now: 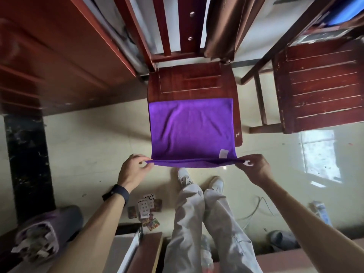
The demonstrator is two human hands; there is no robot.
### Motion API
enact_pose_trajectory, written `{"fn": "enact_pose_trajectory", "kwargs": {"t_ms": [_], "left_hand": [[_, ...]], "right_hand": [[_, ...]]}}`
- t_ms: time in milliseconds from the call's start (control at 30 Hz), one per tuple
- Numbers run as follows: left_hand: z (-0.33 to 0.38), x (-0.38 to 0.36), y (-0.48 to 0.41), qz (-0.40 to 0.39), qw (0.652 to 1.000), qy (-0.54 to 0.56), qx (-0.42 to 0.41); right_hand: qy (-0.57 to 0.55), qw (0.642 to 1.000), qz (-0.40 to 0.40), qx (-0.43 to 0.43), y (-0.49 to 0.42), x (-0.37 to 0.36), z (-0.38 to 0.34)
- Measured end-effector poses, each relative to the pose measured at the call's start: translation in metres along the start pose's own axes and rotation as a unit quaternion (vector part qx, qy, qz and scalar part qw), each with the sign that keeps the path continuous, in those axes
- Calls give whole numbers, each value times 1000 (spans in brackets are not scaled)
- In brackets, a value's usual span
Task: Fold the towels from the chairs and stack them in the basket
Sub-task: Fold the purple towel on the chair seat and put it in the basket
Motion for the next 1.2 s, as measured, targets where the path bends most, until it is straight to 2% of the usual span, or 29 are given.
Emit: {"fn": "enact_pose_trajectory", "kwargs": {"t_ms": [100, 200, 367, 567, 800, 967, 1200], "left_hand": [[11, 15, -37, -28, 991, 125, 49], [25, 23, -83, -28, 964, 257, 60], [36, 11, -158, 30, 938, 340, 57], [38, -2, -203, 87, 950, 298, 48], [51, -9, -220, 118, 967, 205, 98], [63, -11, -222, 152, 967, 157, 132], [68, -20, -212, 218, 961, 102, 138]], "right_hand": [[-108, 994, -15, -5, -30, 13, -26], [-202, 979, 4, -9, -66, 16, -48], [-164, 981, 102, 35, -134, -11, -77], [-138, 977, 156, 40, -181, -39, -89], [-88, 981, 175, 11, -201, -45, -92], [-81, 979, 186, 8, -210, -52, -93], [-49, 973, 223, 38, -213, -60, -93]]}}
Point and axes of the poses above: each hand's wrist, its own y-axis away from the middle knuckle, its own x-axis out of the back of the hand, z = x × y, the point moved 1 cm from there along -y, towards the middle knuckle, and after that the axes turned 8 degrees about -y, right-handed, at the moved point
